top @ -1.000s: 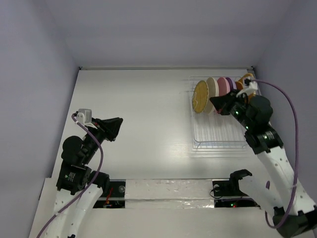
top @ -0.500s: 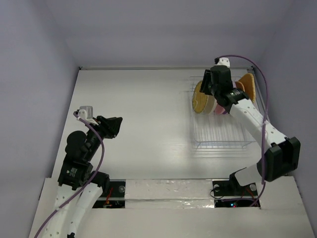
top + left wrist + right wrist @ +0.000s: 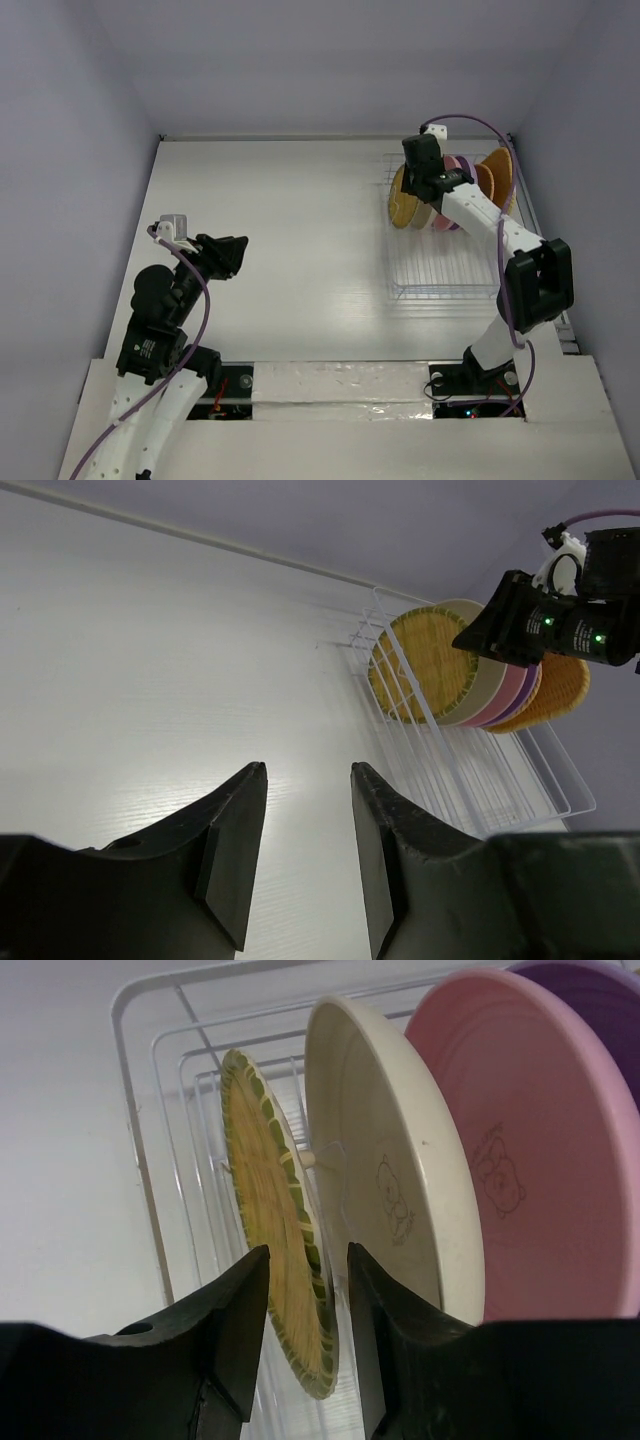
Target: Unload the plates from the dish rack
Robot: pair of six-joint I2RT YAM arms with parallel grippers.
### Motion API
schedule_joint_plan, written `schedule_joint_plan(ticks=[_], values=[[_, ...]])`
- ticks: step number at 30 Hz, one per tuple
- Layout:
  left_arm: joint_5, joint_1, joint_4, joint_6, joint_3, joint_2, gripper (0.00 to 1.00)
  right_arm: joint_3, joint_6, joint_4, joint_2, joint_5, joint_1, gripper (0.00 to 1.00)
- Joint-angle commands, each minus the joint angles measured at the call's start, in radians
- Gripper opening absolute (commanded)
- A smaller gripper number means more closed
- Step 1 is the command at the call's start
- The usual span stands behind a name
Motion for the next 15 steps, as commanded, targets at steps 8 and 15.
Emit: schedule_joint_plan(ticks=[8, 15], values=[[0.003, 0.003, 0.033, -0.008, 0.006, -0.009, 0.38, 0.067, -0.043, 0.005, 0.007, 0.064, 0.001, 0.20], [0.003, 0.013, 0.036, -0.015, 0.004, -0.001, 0.39, 0.095, -0.098, -0.027, -0.071, 0.069, 0.001, 0.00]])
